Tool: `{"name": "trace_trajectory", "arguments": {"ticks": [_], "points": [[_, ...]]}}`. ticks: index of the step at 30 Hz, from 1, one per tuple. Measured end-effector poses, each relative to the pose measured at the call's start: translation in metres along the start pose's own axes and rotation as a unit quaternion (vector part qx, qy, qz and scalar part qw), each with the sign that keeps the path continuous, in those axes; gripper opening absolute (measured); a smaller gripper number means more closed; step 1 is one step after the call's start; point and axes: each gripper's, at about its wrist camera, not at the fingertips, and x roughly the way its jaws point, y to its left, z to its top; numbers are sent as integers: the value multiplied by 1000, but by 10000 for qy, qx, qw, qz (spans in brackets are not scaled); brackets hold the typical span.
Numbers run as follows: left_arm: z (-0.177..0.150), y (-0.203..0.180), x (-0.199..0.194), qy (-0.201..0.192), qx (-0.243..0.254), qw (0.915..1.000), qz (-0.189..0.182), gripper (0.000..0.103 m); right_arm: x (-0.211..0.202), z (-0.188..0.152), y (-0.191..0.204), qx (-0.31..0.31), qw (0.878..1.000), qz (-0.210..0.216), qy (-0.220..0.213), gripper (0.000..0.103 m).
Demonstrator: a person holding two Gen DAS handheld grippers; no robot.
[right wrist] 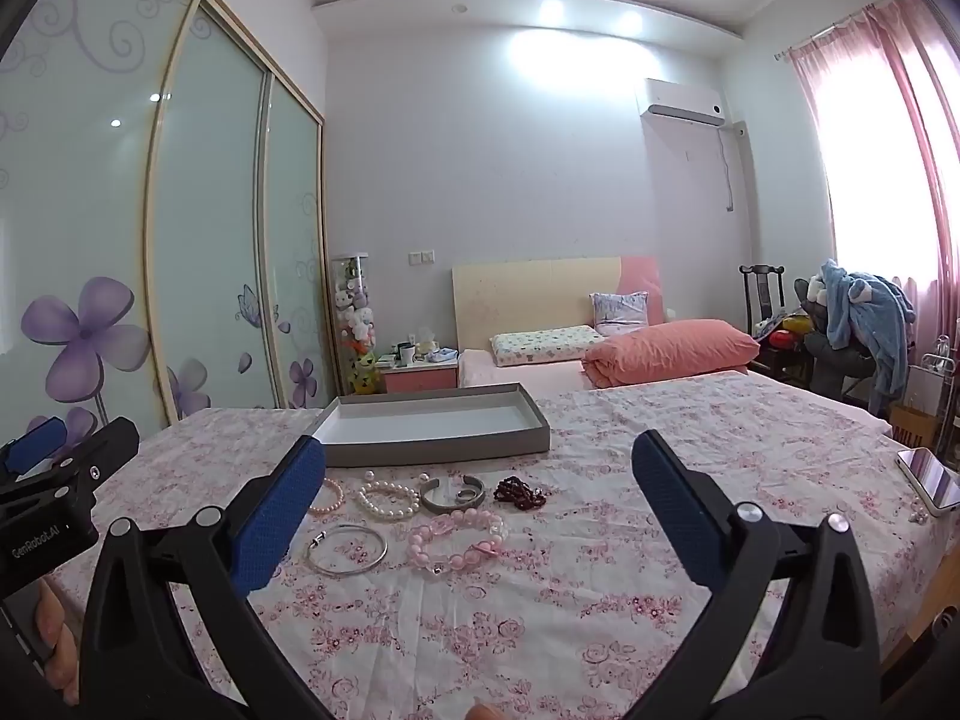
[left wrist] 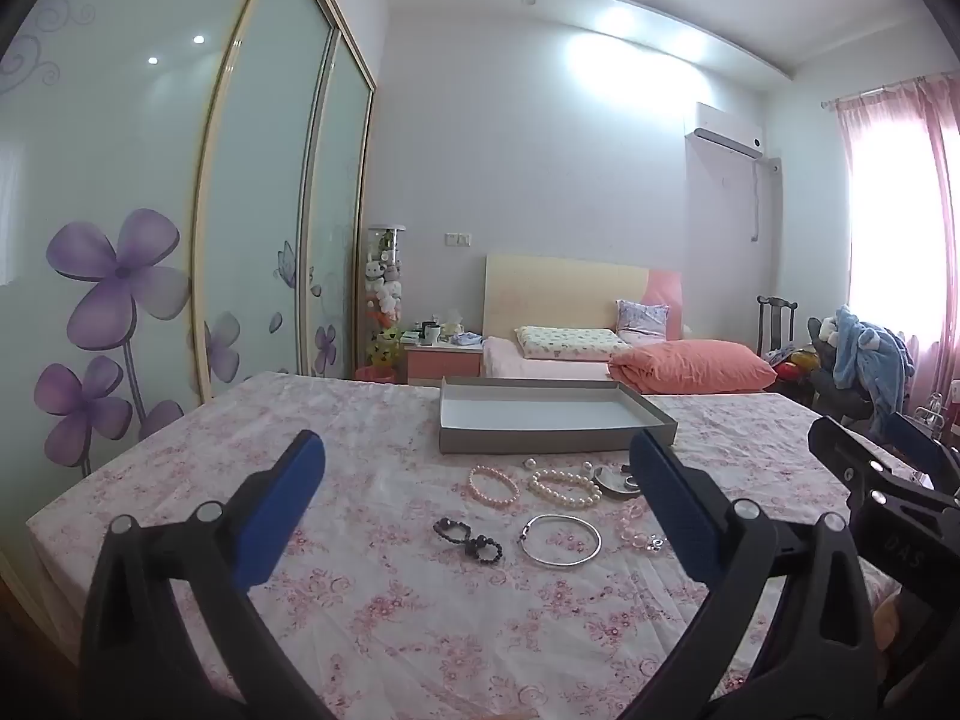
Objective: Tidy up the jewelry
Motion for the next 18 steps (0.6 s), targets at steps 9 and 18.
{"name": "trace_trajectory", "arguments": {"ticks": [9,18], "points": [[0,-1,1,12,-29,10000,19,99,0,1,1,-11,10000,-1,14,101],[1,-1,6,7,-60,10000,19,99,0,1,1,-6,10000,-3,17,101]]}}
